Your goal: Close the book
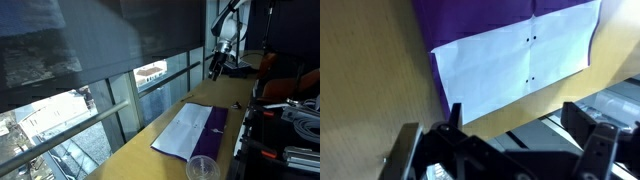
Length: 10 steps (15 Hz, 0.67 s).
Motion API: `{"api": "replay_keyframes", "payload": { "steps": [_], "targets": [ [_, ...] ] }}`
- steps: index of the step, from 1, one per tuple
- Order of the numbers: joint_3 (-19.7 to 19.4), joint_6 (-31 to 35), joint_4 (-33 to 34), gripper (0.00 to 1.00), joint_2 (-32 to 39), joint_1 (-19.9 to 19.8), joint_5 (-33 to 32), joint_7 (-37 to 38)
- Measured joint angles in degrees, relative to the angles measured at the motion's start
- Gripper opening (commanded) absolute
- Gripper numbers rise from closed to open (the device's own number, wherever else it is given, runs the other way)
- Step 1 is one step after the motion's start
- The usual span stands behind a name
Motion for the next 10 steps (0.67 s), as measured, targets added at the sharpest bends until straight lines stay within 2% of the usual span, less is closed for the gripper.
{"api": "replay_keyframes", "payload": {
  "steps": [5, 10],
  "targets": [
    [1.2, 0.9, 7.7, 1.00, 10.1, 0.0, -1.6, 0.1],
    [2.6, 2.6, 17.7, 1.00, 19.6, 0.0, -6.8, 2.3]
  ]
}}
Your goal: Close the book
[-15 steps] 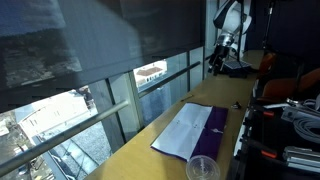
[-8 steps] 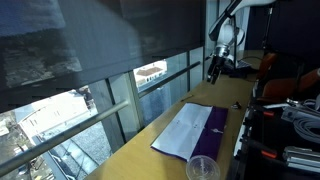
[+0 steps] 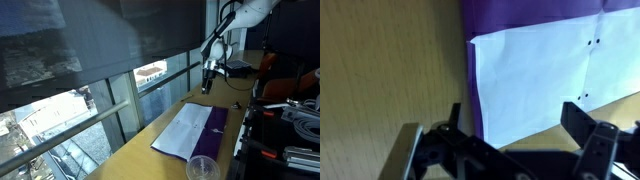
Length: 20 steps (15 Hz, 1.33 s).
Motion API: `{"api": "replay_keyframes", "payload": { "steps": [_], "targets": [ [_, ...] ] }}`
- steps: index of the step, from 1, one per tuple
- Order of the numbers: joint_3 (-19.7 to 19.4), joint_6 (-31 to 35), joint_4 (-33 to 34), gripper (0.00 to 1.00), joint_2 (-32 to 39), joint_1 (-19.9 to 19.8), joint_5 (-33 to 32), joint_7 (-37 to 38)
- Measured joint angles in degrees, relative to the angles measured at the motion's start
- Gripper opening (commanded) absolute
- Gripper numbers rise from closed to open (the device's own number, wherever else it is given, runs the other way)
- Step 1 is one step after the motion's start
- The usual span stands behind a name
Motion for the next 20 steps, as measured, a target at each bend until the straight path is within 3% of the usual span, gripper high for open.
{"api": "replay_keyframes", "payload": {
  "steps": [6, 17, 18, 19, 20],
  "targets": [
    [3.3, 2.5, 9.4, 1.00, 7.5, -0.8, -5.3, 0.1],
    [8.4, 3.5, 20.3, 1.00, 17.4, -1.9, -5.4, 2.6],
    [8.5, 3.5, 20.9, 0.95, 18.0, -1.9, -5.4, 2.7],
    [8.6, 3.5, 21.5, 0.74, 18.5, -1.9, -5.4, 3.0],
    [8.7, 3.5, 21.9, 0.71, 18.8, -1.9, -5.4, 3.5]
  ]
}}
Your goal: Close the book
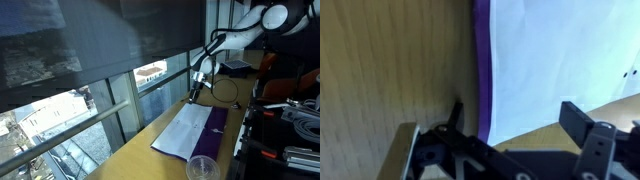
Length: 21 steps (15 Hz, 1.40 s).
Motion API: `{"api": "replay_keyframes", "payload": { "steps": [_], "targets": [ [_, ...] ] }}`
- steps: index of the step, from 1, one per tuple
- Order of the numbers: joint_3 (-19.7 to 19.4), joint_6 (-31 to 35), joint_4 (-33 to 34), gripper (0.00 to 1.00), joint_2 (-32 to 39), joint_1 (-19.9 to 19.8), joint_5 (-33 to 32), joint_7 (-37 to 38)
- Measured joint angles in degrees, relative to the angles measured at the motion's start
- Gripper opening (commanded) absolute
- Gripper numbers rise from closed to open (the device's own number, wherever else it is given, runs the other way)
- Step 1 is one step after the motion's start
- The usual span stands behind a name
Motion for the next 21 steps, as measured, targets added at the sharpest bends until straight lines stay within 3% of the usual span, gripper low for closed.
{"api": "replay_keyframes", "payload": {
  "steps": [2, 10, 17, 21],
  "targets": [
    [0.3, 0.0, 0.6, 0.62, 0.2, 0.0, -0.1, 1.2],
    [1.4, 0.0, 1.8, 0.02, 0.9, 0.0, -0.8, 5.8],
    [0.3, 1.5, 0.9, 0.00, -1.0, 1.2, -1.2, 8.5],
    [-2.8, 5.2, -6.0, 0.00, -8.3, 2.5, -1.3, 8.5]
  ]
}}
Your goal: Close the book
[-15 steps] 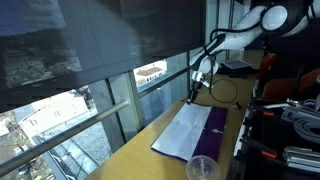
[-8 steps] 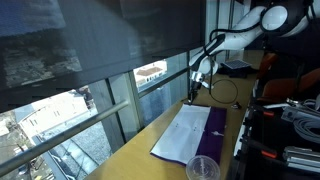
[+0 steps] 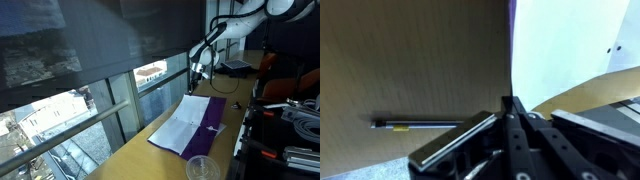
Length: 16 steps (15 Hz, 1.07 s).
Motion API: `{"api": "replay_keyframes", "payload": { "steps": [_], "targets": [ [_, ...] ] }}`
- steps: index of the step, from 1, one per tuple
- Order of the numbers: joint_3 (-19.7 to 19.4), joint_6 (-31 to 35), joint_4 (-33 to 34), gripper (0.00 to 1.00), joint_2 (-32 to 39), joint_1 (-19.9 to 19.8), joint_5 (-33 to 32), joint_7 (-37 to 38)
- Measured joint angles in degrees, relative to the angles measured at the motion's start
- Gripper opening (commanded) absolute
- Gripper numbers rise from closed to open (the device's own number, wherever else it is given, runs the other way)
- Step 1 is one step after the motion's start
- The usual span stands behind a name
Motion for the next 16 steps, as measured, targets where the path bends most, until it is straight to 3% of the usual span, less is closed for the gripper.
{"api": "replay_keyframes", "payload": {
  "steps": [9, 16],
  "targets": [
    [-1.4, 5.7, -17.2, 0.00, -23.4, 1.3, -10.4, 6.0],
    [-1.4, 5.9, -22.4, 0.00, -31.0, 2.6, -13.5, 7.8]
  ]
}}
